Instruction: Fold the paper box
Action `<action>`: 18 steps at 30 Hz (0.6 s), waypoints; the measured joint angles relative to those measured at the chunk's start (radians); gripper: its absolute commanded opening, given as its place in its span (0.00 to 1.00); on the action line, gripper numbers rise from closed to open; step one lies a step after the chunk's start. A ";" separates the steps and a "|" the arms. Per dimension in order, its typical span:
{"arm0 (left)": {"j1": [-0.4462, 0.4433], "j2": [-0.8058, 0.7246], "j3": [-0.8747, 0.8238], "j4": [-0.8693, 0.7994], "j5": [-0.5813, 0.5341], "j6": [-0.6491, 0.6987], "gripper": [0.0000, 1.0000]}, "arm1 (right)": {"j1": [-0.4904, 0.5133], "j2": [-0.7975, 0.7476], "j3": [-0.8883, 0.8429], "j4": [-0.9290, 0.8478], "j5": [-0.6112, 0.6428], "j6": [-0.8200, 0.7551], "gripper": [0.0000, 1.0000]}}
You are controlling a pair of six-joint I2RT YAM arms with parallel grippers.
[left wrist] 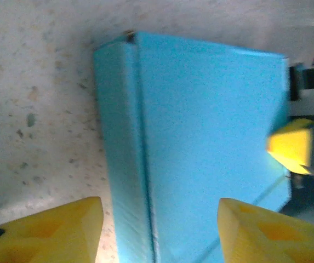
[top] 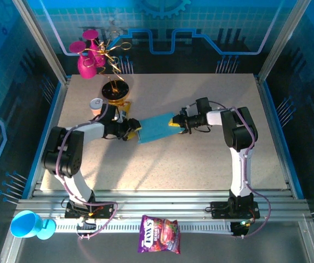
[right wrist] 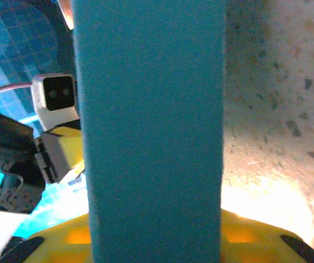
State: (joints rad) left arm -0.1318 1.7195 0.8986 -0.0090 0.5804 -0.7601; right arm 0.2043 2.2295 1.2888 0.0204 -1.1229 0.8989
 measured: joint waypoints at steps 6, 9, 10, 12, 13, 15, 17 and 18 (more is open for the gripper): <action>0.070 -0.149 -0.061 0.141 0.000 -0.192 0.72 | -0.019 -0.014 -0.158 0.489 -0.005 0.461 0.30; 0.094 -0.152 -0.095 0.196 0.000 -0.273 0.76 | -0.031 -0.014 -0.215 0.739 0.027 0.719 0.29; 0.096 -0.151 -0.104 0.202 0.000 -0.290 0.76 | -0.034 -0.014 -0.226 0.796 0.037 0.781 0.28; 0.095 -0.141 -0.111 0.217 0.002 -0.321 0.77 | -0.035 -0.015 -0.239 0.883 0.048 0.892 0.28; 0.093 -0.131 -0.110 0.231 0.003 -0.336 0.76 | -0.035 -0.019 -0.243 0.901 0.053 0.925 0.28; 0.087 -0.103 -0.109 0.262 0.005 -0.368 0.77 | -0.035 -0.043 -0.254 0.901 0.057 0.967 0.27; 0.077 -0.076 -0.109 0.285 0.004 -0.396 0.78 | -0.035 -0.080 -0.257 0.852 0.057 0.963 0.28; 0.071 -0.063 -0.108 0.298 0.003 -0.412 0.78 | -0.035 -0.107 -0.257 0.816 0.056 0.951 0.28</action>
State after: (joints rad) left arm -0.0612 1.6569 0.7902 0.2893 0.5838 -1.1721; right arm 0.1688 2.1223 1.0321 0.8368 -1.0664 1.8503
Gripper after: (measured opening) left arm 0.774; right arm 0.312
